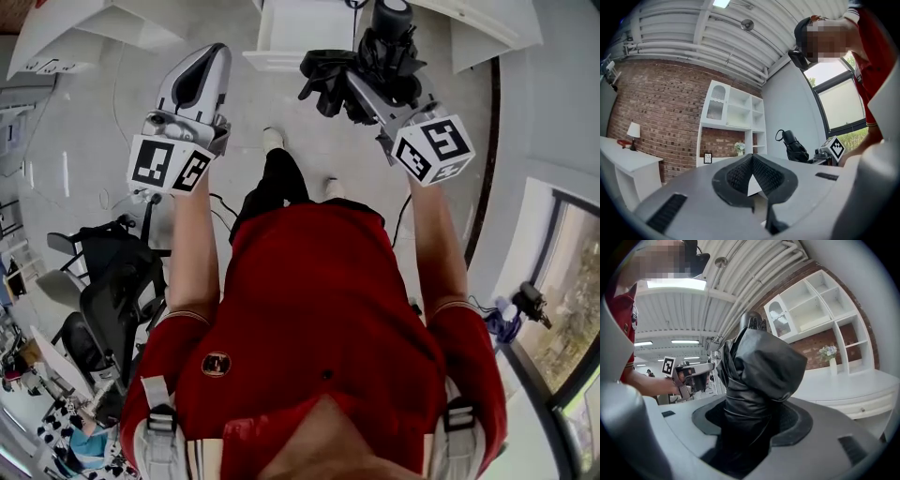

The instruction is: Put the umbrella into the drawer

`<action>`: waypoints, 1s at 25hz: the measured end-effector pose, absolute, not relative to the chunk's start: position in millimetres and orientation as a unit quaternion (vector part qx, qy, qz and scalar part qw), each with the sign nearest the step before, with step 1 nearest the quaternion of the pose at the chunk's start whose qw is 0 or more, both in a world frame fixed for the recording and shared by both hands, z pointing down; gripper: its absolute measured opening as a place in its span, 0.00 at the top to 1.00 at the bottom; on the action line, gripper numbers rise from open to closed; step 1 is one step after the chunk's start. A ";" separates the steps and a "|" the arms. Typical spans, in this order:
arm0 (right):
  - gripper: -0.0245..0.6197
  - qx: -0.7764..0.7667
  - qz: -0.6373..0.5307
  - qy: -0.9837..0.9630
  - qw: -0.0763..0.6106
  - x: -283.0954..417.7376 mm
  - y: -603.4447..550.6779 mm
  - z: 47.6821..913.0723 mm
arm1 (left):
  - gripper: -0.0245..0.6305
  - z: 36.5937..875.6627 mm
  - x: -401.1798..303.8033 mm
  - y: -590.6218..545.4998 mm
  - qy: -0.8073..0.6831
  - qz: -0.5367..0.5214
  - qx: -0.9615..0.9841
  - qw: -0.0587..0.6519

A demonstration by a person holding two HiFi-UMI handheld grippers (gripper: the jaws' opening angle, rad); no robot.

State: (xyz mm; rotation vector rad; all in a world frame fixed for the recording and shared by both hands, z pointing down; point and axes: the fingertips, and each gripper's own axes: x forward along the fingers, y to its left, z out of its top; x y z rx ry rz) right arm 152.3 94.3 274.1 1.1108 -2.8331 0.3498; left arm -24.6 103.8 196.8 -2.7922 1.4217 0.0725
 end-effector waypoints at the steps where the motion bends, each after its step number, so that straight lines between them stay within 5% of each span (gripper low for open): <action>1: 0.58 0.364 0.111 -0.924 0.048 145.3 84.1 276.0 | 0.95 199.4 -32.8 93.1 0.453 0.026 -0.891 0.003; 9: 0.58 0.371 0.113 -0.916 0.107 83.9 13.3 296.7 | 0.95 218.7 -91.5 9.9 0.425 0.028 -0.905 0.002; 25: 0.58 0.334 0.109 -0.877 0.329 19.3 -107.9 446.0 | 0.95 302.6 -157.9 -106.1 0.405 0.026 -0.912 -0.062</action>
